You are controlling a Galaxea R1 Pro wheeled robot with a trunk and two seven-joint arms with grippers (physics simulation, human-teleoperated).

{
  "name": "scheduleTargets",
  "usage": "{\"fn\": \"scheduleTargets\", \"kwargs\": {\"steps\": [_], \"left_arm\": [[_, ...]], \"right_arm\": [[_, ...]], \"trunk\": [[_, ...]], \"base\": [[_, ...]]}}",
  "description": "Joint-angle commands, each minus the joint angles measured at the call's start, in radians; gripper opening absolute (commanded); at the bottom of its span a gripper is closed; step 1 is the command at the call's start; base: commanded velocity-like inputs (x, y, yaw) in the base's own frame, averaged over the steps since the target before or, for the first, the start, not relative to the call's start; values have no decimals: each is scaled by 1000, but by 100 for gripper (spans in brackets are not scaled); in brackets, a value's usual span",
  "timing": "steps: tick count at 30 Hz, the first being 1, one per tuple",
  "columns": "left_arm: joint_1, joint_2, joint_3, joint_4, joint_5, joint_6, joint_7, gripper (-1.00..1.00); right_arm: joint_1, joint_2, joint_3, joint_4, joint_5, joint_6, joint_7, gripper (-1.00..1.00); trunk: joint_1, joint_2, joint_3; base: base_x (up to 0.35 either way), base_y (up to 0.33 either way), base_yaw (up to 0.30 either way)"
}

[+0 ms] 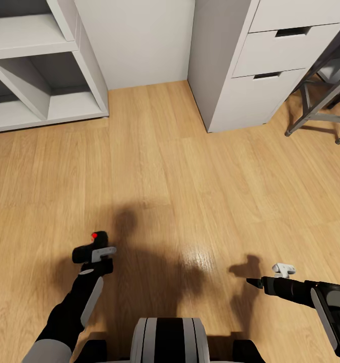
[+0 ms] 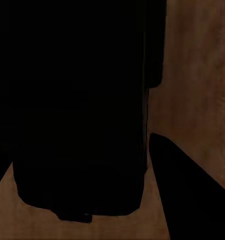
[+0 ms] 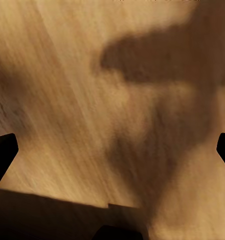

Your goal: Attach the digital camera to the camera tripod in the bedroom.

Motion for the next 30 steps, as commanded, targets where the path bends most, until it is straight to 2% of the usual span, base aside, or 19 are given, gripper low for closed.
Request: {"fn": "scheduleTargets", "kwargs": {"steps": [1, 2, 3, 15, 21, 24, 27, 28, 30], "left_arm": [[0, -5, 0, -93, 15, 56, 5, -100], [0, -7, 0, -116, 17, 79, 5, -100], [-1, -149, -8, -418, 24, 378, 78, -100], [-1, -150, -10, -422, 25, 382, 91, -100], [-1, -151, -16, -421, 29, 385, 89, -100], [-1, -150, -19, -422, 42, 386, 87, -100], [-1, -146, -20, -432, 90, 387, 80, -100], [-1, -144, -20, -436, 137, 387, 73, -100], [-1, -141, -20, -439, 197, 387, 63, -100]], "right_arm": [[0, 0, -1, -1, 1, 6, 5, 100], [0, 0, -1, -1, 1, 6, 5, 100], [0, 0, 0, -1, 2, 8, 11, 100], [0, 0, 0, -1, 4, 8, 10, 100], [0, 0, 1, -1, 5, 8, 11, 100], [0, 0, 0, -1, 4, 8, 12, 100], [0, 0, -1, -5, -2, 9, 17, 100], [0, -1, -1, -10, -6, 9, 22, 100], [0, -1, -3, -15, -10, 10, 33, 100]], "trunk": [[0, 0, -1], [0, 0, -1], [0, 0, -1], [0, 0, -1], [-3, 1, 23], [-4, 2, 34], [-5, 3, 46], [-6, 3, 50], [-7, 3, 57]], "base": [[0, 0, 0], [0, 0, 0], [0, 0, 0], [0, 0, 0], [0, 0, 0], [0, 0, 0], [0, 0, 0], [0, 0, 0], [0, 0, 0]]}}
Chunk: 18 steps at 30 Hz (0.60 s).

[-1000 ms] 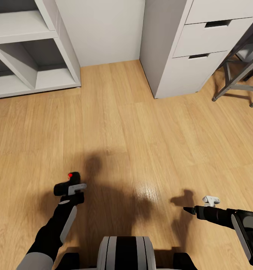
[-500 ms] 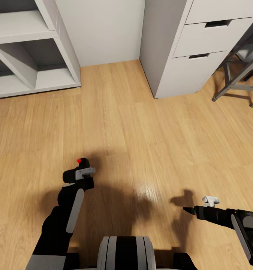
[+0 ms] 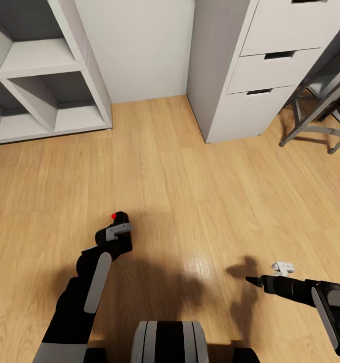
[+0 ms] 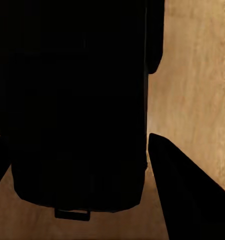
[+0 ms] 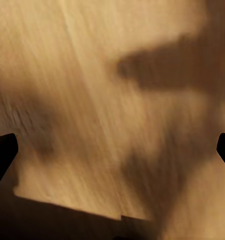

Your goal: Attach the digital camera to the camera tripod in the bedroom.

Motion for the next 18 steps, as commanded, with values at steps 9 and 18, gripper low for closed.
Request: {"fn": "scheduleTargets", "kwargs": {"steps": [9, 18], "left_arm": [[-1, 21, -4, -7, 314, 6, -95, -100], [-1, 73, -6, 15, 414, 3, -273, -100]], "right_arm": [[0, -3, -63, -13, 4, 8, 104, 100], [0, -24, -100, -16, 11, 8, 161, 100]], "trunk": [[-4, 2, 34], [-8, 4, 69]], "base": [[0, 0, 0], [0, 0, 0]]}}
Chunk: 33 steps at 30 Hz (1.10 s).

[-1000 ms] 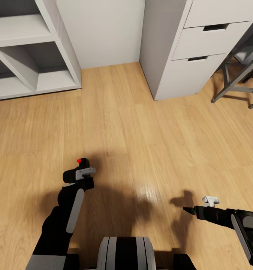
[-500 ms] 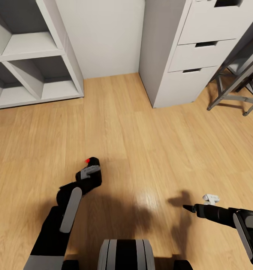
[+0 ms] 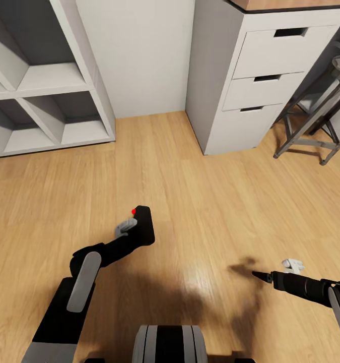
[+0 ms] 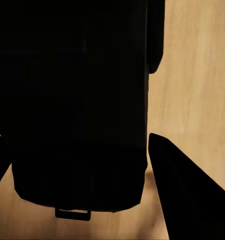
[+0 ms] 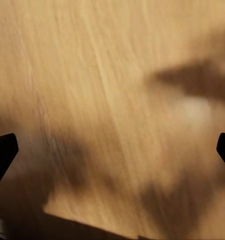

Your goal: Attach the digital camera to the camera tripod in the bedroom.

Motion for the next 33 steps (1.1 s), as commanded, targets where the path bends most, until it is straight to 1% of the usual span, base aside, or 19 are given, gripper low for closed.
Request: {"fn": "scheduleTargets", "kwargs": {"steps": [1, 5, 12, 13, 15, 16, 17, 21, 23, 28, 33], "left_arm": [[0, 2, 0, 4, 11, 3, 2, -100], [0, 6, -1, 24, 10, -2, -8, -100], [0, 8, -17, 28, 11, -2, -11, -100], [0, 6, -53, 27, 12, -2, -12, -100], [0, 6, -73, 27, 12, -3, -12, -100], [0, 6, -96, 27, 12, -4, -11, -100], [0, 5, -154, 28, 13, -7, -8, -100], [0, 5, -162, 28, 14, -6, -8, -100], [0, 4, -164, 27, 14, -6, -8, -100], [0, 4, -165, 26, 14, -5, -9, -100], [0, 4, -166, 25, 14, -5, -9, -100]], "right_arm": [[-1, 0, -2, 0, 1, 7, 5, 100], [-1, -1, -3, -1, 2, 7, 7, 100], [-1, -1, -3, -1, 3, 7, 4, 100], [-1, -1, -4, -2, 4, 6, 1, 100], [-1, -1, -4, -2, 4, 5, 1, 100], [-1, -1, -4, -2, 4, 5, 0, 100], [-1, -1, -34, -2, 4, 4, 1, 100], [-1, -2, -64, -2, 5, 5, 4, 100], [-1, -5, -72, -2, 5, 5, 5, 100], [-1, -13, -80, -2, 5, 5, 6, 100], [-1, -15, -81, -16, 6, 6, 7, 100]], "trunk": [[-1, 0, 3], [-2, 1, 19], [-6, 3, 46], [-6, 3, 50], [-7, 3, 58], [-7, 4, 61], [-8, 4, 65], [-10, 5, 81], [-10, 5, 88], [-13, 6, 108], [-15, 7, 127]], "base": [[0, 0, 0], [0, 0, 0], [0, 0, 0], [0, 0, 0], [0, 0, 0], [0, 0, 0], [0, 0, 0], [0, 0, 0], [0, 0, 0], [0, 0, 0], [0, 0, 0]]}}
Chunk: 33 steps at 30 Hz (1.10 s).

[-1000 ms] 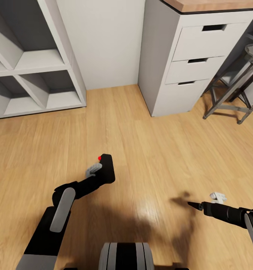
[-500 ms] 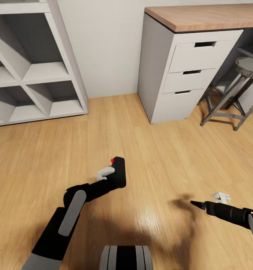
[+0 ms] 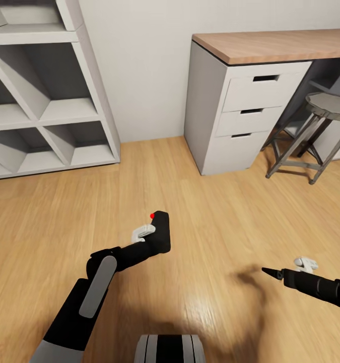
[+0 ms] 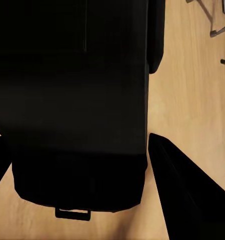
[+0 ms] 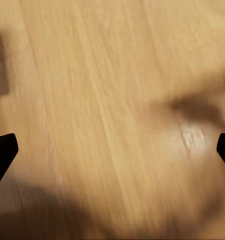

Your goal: Attach the digital camera to the camera tripod in the bedroom.

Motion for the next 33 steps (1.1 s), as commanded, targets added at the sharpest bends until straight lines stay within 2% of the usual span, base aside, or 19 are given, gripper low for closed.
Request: {"fn": "scheduleTargets", "kwargs": {"steps": [1, 4, 7, 10, 13, 15, 17, 22, 31, 32, 33], "left_arm": [[0, 0, 0, -1, 7, 4, 4, -100], [0, -2, 0, 0, 7, 4, 4, -100], [0, -4, 0, 1, 7, 4, 5, -100], [0, -5, 0, 1, 7, 4, 6, -100], [0, -6, 0, 2, 6, 3, 6, -100], [0, -6, 0, 2, 6, 3, 6, -100], [0, -6, 0, 2, 6, 3, 6, -100], [0, -6, 0, 2, 5, 2, 6, -100], [0, -6, 0, 2, 5, 1, 6, -100], [0, -6, 1, 3, 5, 1, 6, -100], [0, -6, 1, 3, 5, 1, 6, -100]], "right_arm": [[-1, 0, -1, -6, 2, 7, 4, 100], [-1, -7, -4, -37, 6, 11, 4, 100], [-1, -18, -30, -59, 18, 17, 4, 100], [-1, -24, -73, -79, 26, 25, 4, 100], [-1, -29, -130, -92, 81, 32, 3, 100], [-1, -29, -141, -94, 105, 33, 3, 100], [-1, -29, -149, -96, 135, 34, 3, 100], [-1, -29, -155, -99, 163, 35, 4, 100], [-1, -16, -150, -120, 165, 35, 32, 100], [-1, 7, -147, -125, 164, 36, 37, 100], [-1, 16, -147, -125, 164, 36, 38, 100]], "trunk": [[-1, 0, 3], [-2, 1, 15], [-3, 1, 27], [-5, 2, 38], [-6, 3, 50], [-7, 3, 57], [-8, 4, 65], [-10, 5, 85], [-14, 7, 119], [-15, 7, 123], [-15, 7, 127]], "base": [[0, 0, 0], [0, 0, 0], [0, 0, 0], [0, 0, 0], [0, 0, 0], [0, 0, 0], [0, 0, 0], [0, 0, 0], [0, 0, 0], [0, 0, 0], [0, 0, 0]]}}
